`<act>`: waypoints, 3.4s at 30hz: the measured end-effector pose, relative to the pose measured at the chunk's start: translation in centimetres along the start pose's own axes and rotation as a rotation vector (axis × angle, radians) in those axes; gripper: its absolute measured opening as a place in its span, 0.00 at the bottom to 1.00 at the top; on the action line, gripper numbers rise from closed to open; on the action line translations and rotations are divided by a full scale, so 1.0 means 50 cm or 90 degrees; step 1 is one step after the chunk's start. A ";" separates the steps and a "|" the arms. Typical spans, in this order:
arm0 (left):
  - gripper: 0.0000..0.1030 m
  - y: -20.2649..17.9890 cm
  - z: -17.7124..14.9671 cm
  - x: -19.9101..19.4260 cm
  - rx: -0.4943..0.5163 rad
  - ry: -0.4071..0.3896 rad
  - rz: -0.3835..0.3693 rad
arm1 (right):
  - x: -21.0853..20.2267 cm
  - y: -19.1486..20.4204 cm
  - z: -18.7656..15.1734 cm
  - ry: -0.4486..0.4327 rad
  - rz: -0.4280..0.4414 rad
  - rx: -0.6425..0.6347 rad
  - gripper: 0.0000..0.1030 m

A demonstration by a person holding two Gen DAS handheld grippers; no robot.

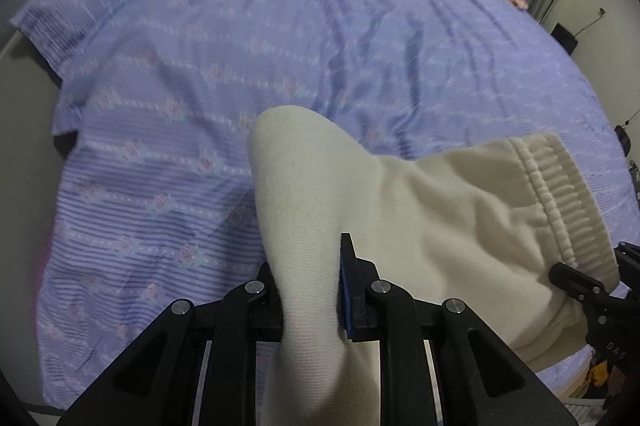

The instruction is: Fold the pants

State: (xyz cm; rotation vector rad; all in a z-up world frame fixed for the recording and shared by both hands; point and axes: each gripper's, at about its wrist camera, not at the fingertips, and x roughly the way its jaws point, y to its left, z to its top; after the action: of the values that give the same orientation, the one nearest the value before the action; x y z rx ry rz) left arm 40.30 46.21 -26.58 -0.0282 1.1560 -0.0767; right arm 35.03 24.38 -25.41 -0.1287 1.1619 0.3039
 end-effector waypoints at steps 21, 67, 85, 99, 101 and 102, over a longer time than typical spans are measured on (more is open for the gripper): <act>0.74 -0.147 -0.157 -0.282 0.042 -0.129 0.148 | -0.182 -0.142 -0.160 -0.034 -0.094 0.042 0.74; 1.00 -0.853 -0.470 -0.792 0.037 -0.311 0.052 | -0.864 -0.485 -0.607 -0.297 -0.087 0.057 0.91; 1.00 -0.874 -0.466 -0.811 0.042 -0.320 0.025 | -0.897 -0.504 -0.619 -0.328 -0.090 0.078 0.91; 1.00 -0.872 -0.474 -0.815 0.037 -0.318 0.040 | -0.897 -0.507 -0.620 -0.327 -0.089 0.077 0.91; 1.00 -0.873 -0.476 -0.817 0.038 -0.318 0.044 | -0.897 -0.506 -0.621 -0.328 -0.090 0.078 0.91; 1.00 -0.872 -0.476 -0.817 0.038 -0.318 0.044 | -0.897 -0.506 -0.621 -0.327 -0.089 0.077 0.91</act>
State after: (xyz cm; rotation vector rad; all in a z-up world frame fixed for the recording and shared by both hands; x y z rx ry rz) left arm 0.14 6.20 3.82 0.0444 0.6545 -0.0389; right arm -0.97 -15.22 1.97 -0.0218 0.6546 0.1289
